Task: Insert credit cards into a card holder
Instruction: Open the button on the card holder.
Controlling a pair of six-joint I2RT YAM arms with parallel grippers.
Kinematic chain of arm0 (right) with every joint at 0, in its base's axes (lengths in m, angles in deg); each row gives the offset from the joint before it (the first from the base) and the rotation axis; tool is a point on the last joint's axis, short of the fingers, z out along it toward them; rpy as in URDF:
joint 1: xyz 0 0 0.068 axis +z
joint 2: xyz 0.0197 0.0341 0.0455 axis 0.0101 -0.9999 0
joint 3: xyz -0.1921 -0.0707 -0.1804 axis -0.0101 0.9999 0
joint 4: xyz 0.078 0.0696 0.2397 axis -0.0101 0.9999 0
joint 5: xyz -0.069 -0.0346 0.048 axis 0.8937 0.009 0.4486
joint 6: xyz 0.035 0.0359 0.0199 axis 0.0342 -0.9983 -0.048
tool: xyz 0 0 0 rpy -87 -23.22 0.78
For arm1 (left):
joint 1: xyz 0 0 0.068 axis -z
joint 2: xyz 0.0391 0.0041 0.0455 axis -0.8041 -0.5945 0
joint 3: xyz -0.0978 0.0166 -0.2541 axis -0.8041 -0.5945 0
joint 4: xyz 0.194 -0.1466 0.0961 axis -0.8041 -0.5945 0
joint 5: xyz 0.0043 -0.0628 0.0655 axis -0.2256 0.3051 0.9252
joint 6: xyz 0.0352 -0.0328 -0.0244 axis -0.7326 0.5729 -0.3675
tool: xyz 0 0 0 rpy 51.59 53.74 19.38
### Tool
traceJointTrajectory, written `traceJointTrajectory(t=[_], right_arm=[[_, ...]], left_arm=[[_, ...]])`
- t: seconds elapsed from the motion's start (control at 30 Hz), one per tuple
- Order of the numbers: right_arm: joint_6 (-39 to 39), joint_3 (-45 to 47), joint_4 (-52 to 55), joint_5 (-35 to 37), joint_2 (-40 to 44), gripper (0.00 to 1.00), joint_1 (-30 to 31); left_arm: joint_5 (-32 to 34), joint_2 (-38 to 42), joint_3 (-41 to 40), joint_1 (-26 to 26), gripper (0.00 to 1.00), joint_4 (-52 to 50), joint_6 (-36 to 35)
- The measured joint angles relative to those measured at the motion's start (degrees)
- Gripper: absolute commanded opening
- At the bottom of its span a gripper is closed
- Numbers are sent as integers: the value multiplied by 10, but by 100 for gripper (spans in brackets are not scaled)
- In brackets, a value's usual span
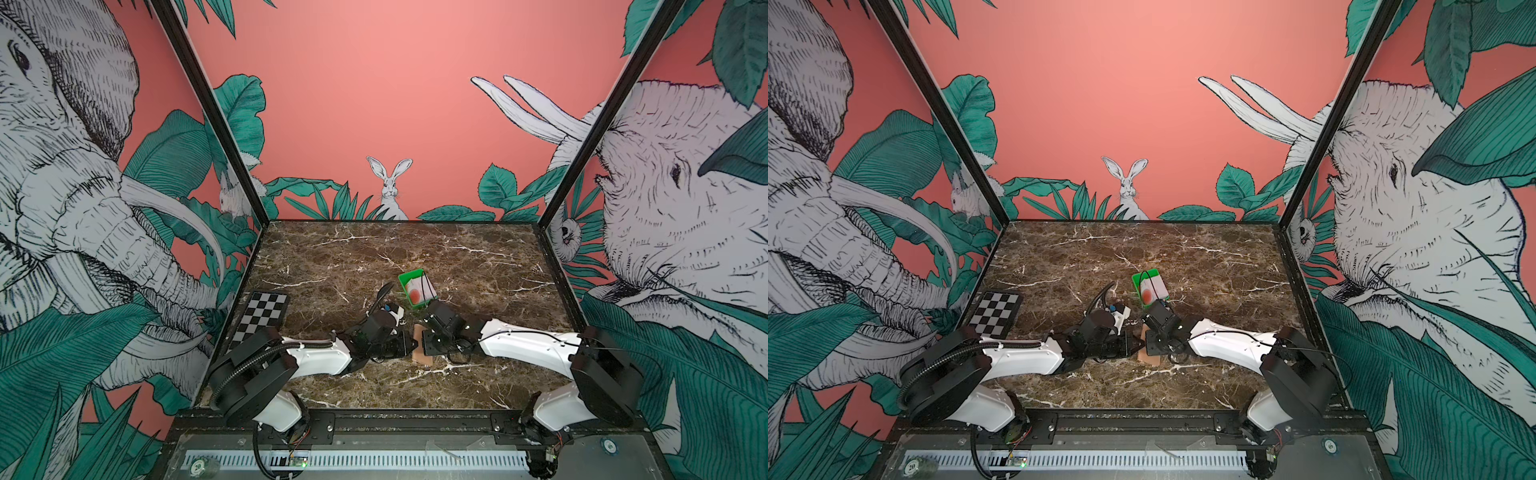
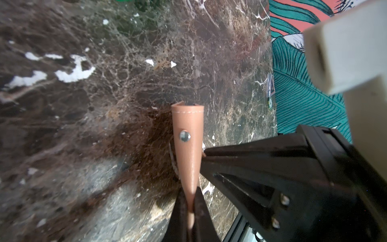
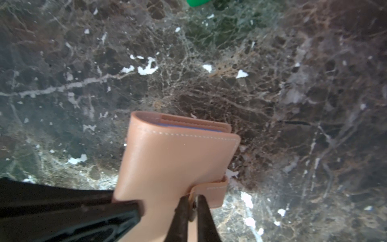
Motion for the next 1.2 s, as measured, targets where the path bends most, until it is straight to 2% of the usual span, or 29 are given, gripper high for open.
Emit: traceJointTrajectory(t=[0.03,0.33,0.5,0.7,0.93,1.1,1.2], right_arm=[[0,0,0,0,0,0,0],[-5,4,-1,11,8,0,3],[-13,28,15,51,31,0,-2],[-17,44,20,65,47,0,-3],[-17,44,19,63,52,0,-3],[-14,38,23,60,73,0,-3],[-10,35,29,60,92,0,-3]], left_arm=[[1,0,0,0,0,0,0],[14,1,0,2,0,-5,0],[30,5,-9,2,0,-13,2],[37,5,-20,2,3,-9,12],[50,5,-27,2,20,-11,22],[68,8,-27,2,41,-49,21],[80,28,-28,2,50,-75,19]])
